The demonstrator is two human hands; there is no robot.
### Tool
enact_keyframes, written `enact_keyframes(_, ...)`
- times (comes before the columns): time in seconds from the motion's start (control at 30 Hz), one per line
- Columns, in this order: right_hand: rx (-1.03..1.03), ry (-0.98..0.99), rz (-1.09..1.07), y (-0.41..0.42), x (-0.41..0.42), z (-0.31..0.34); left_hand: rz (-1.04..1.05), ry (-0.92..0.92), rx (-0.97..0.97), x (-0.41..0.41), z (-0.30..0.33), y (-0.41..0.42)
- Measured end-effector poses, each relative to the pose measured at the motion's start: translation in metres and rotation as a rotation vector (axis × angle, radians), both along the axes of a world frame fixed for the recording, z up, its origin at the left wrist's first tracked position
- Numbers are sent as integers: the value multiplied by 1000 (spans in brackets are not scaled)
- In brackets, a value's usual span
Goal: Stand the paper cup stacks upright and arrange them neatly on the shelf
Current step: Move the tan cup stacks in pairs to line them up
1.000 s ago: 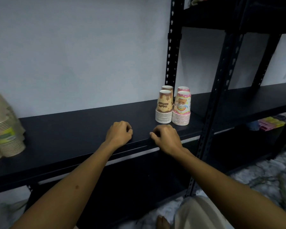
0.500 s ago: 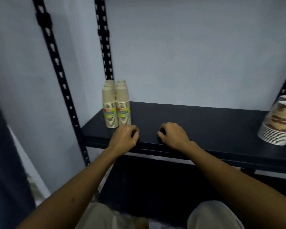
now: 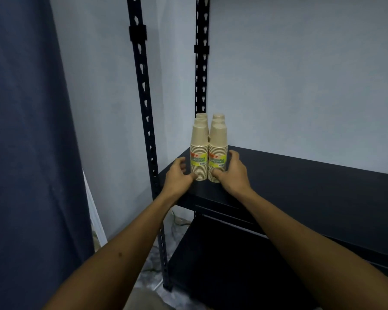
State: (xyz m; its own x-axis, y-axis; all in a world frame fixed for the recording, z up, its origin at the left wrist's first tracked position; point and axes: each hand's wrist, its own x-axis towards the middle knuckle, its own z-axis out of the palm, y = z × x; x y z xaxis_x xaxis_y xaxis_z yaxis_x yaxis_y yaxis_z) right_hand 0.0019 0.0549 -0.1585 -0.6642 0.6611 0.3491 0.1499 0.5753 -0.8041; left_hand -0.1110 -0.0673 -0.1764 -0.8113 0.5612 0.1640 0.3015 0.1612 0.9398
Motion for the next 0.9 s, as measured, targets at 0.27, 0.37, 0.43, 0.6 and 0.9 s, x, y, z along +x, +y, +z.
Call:
enact_keyframes(0.27,74,27,8,3,-2,-7,-16,-22,78,5,6,12)
enact_keyframes(0.37,70,36,21,6,1,-8,15,-34,88,7,6,11)
enact_keyframes(0.43,65,33,17,8,5,-9,-1,-41,92,10,7,10)
enact_keyframes(0.6,52,44,-8,16,28,-10,-55,-45,87,24,6,21)
enact_keyframes(0.9,43,55,-120,69,102,-10,-209,-35,95,77,5,93)
